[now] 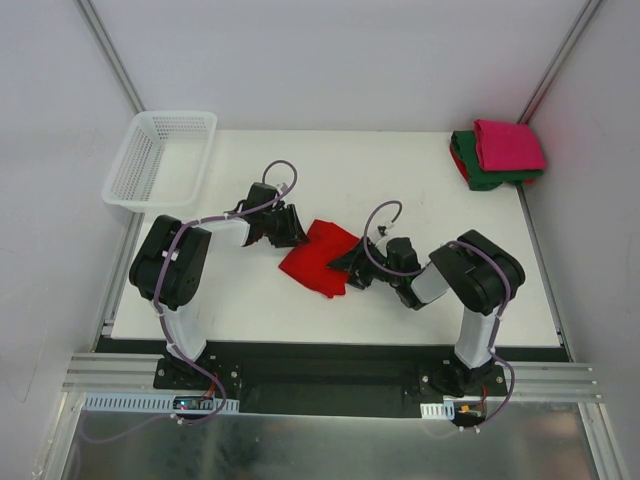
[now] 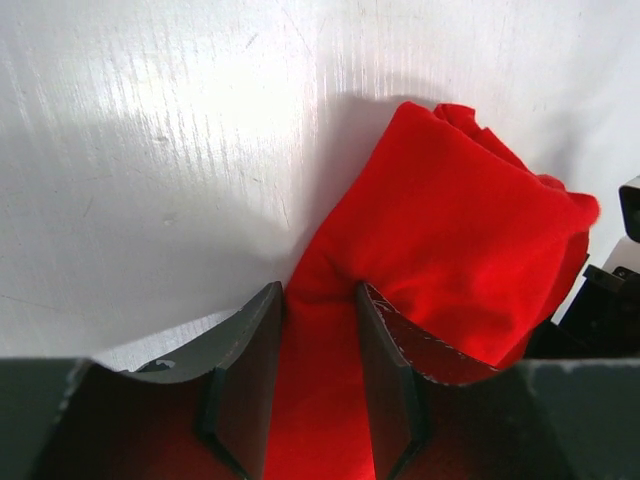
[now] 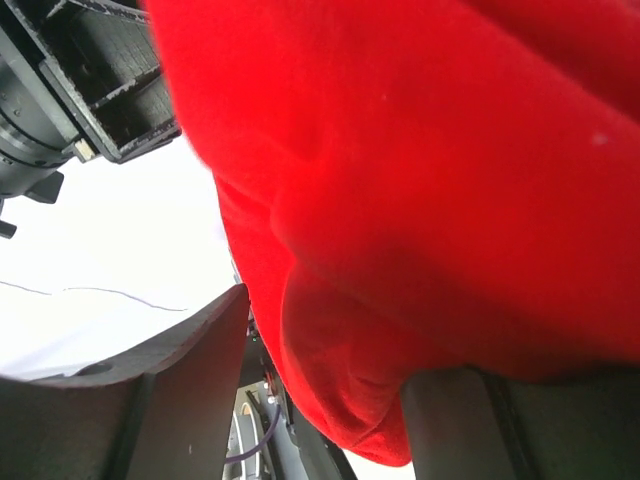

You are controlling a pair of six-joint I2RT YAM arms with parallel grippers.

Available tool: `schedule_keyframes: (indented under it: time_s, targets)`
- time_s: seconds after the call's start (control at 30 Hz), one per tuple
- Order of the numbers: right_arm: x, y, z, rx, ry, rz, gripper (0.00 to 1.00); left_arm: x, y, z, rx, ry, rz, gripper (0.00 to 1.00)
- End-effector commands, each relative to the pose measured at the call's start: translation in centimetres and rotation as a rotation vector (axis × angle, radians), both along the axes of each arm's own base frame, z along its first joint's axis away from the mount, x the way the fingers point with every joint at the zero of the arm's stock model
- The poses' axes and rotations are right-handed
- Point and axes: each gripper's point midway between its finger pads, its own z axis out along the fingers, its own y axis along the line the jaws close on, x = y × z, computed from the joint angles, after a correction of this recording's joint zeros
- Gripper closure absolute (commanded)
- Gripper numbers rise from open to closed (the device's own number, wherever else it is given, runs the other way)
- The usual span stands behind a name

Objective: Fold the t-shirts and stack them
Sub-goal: Put the neatly folded tshirt into the corner of the board with the right arm

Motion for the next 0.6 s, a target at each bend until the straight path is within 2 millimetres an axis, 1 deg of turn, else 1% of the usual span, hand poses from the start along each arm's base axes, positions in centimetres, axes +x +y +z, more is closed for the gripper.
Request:
schedule_keyframes:
  time_s: [0.0, 0.23, 0.37, 0.4, 0.43, 0.5, 0.53, 0.57]
  targets:
    - [-3.5, -2.4, -8.3, -0.248, 0.235, -0.03, 0.38, -1.7, -1.0, 1.1, -0.01, -0.014, -0.061, 0.65]
    - [-2.6, -2.3, -8.7, -0.297, 0.235, -0.052, 0.38, -2.3, -0.8, 1.1, -0.008, -0.009, -0.059, 0.66]
    - [-1.5, -2.4, -8.3, -0.35, 0.217, -0.068, 0.38, -2.7, -0.9, 1.4, -0.01, -0.01, -0.059, 0.66]
    - [-1.5, -2.6, -8.3, -0.369, 0.223, -0.066, 0.38, -2.9, -0.8, 1.2, -0.006, -0.006, -0.06, 0.66]
    - [-0.7, -2.1, -7.8, -0.371, 0.205, -0.07, 0.38, -3.0, -0.8, 1.2, -0.006, -0.004, -0.059, 0.66]
    - [-0.6, -2.1, -8.0, -0.393, 0.211, -0.064, 0.38, -3.0, -0.8, 1.2, -0.006, -0.005, -0.057, 0.66]
    - [0.0, -1.6, -7.6, -0.388, 0.197, -0.063, 0.38, -3.0, -0.8, 1.3, -0.008, -0.006, -0.058, 0.66]
    - [0.1, -1.5, -7.5, -0.387, 0.199, -0.061, 0.38, -3.0, -0.8, 1.3, -0.009, -0.005, -0.057, 0.66]
